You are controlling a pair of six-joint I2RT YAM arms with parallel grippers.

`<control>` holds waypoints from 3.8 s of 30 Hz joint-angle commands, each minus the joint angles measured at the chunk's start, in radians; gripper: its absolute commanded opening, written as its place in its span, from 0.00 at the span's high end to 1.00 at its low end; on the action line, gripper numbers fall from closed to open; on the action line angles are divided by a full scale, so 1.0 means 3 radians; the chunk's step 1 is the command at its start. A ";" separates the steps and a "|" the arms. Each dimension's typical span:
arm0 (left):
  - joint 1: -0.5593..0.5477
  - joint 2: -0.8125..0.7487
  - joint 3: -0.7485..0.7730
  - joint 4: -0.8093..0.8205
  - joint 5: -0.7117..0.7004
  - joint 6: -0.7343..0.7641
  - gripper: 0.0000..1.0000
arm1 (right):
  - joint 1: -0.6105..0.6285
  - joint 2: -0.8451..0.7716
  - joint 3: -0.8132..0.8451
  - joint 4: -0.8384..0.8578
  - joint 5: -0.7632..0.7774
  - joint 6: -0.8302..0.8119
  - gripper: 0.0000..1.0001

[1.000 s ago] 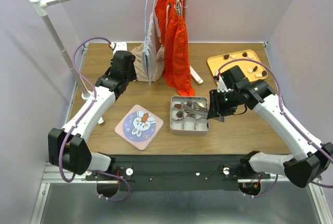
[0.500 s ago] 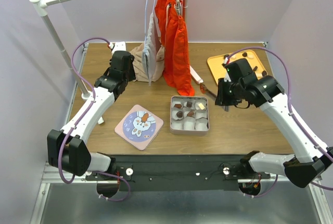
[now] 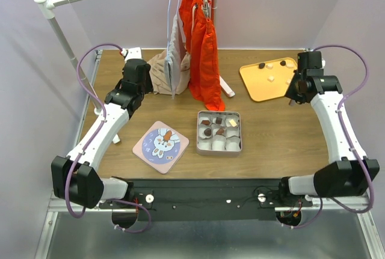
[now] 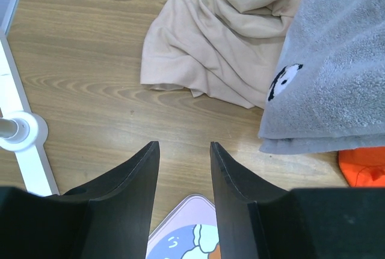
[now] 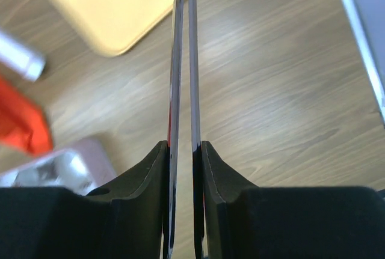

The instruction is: Pack the chocolate

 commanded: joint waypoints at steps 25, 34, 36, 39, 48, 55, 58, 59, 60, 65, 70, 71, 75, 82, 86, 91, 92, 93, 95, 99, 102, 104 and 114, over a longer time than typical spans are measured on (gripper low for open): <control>0.0055 0.0136 -0.0042 0.0093 0.0022 0.0094 0.51 | -0.0799 0.1237 0.0364 0.0996 -0.0205 -0.0193 0.53; 0.0060 0.0146 -0.0016 0.0073 0.0007 0.0089 0.51 | -0.0917 0.1478 0.0400 0.1088 -0.0384 -0.0203 0.55; 0.0065 0.0146 -0.0016 0.0073 0.0002 0.0084 0.51 | -0.0922 0.1503 0.0385 0.1103 -0.0440 -0.0203 0.55; 0.0065 0.0151 -0.0006 0.0063 -0.0003 0.0084 0.51 | -0.0937 0.1508 0.0344 0.1134 -0.0476 -0.0203 0.58; 0.0071 0.0131 -0.0006 0.0053 0.0002 0.0079 0.51 | -0.0953 0.1381 0.0359 0.1149 -0.0538 -0.0224 0.77; 0.0071 0.0080 -0.0026 0.0063 -0.0003 0.0079 0.51 | -0.0953 0.0855 0.0308 0.0981 -0.0895 -0.0163 0.81; 0.0076 0.0070 -0.0031 0.0063 -0.0003 0.0079 0.51 | -0.0942 0.0467 0.0100 0.0843 -0.1283 -0.0157 0.82; 0.0076 0.0065 -0.0031 0.0058 -0.0003 0.0079 0.51 | -0.0932 0.0369 0.0053 0.0782 -0.1381 -0.0168 0.82; 0.0076 0.0044 -0.0036 0.0063 -0.0003 0.0074 0.51 | -0.0912 0.0272 0.0002 0.0710 -0.1417 -0.0178 0.82; 0.0081 0.0013 -0.0042 0.0063 -0.0003 0.0079 0.51 | -0.0810 -0.0392 -0.0208 0.0117 -0.1739 -0.0295 0.82; 0.0081 0.0018 -0.0031 0.0068 0.0017 0.0063 0.51 | -0.0615 -0.0817 -0.0412 -0.0257 -0.2025 -0.0123 0.82; 0.0081 0.0024 -0.0031 0.0068 0.0017 0.0063 0.51 | -0.0595 -0.0884 -0.0463 -0.0257 -0.2213 -0.0071 0.82; 0.0086 0.0013 0.0004 0.0063 -0.0013 0.0043 0.51 | -0.0442 -0.1089 -0.0622 -0.0379 -0.2414 -0.0014 0.82; 0.0091 0.0018 0.0076 0.0037 -0.0039 -0.0029 0.51 | -0.0191 -0.1125 -0.0643 -0.0758 -0.2409 -0.0183 0.81; 0.0091 0.0024 0.0112 0.0037 0.0012 -0.0110 0.51 | -0.0033 -0.1105 -0.0653 -0.0814 -0.2379 -0.0183 0.81; 0.0091 0.0044 0.0127 0.0027 0.0028 -0.0131 0.51 | 0.0264 -0.1018 -0.0607 -0.0921 -0.2231 -0.0178 0.81; 0.0091 0.0054 0.0127 0.0027 0.0023 -0.0136 0.51 | 0.0305 -0.1008 -0.0607 -0.0927 -0.2205 -0.0173 0.81; 0.0091 0.0054 0.0127 0.0022 0.0012 -0.0131 0.51 | 0.0391 -0.0997 -0.0612 -0.0937 -0.2154 -0.0173 0.81; 0.0091 0.0059 0.0122 0.0007 -0.0003 -0.0131 0.51 | 0.0468 -0.0931 -0.0612 -0.0968 -0.2113 -0.0173 0.81; 0.0091 0.0070 0.0132 -0.0004 -0.0034 -0.0121 0.51 | 0.0622 -0.0849 -0.0566 -0.1009 -0.1873 -0.0168 0.81; 0.0091 0.0080 0.0137 -0.0009 -0.0039 -0.0111 0.51 | 0.0648 -0.0803 -0.0546 -0.1014 -0.1771 -0.0152 0.81; 0.0091 0.0085 0.0137 -0.0004 -0.0044 -0.0105 0.51 | 0.0658 -0.0783 -0.0531 -0.1014 -0.1694 -0.0127 0.81; 0.0096 0.0116 0.0097 0.0027 -0.0069 -0.0070 0.51 | 0.0658 -0.0742 -0.0525 -0.1024 -0.1688 -0.0137 0.81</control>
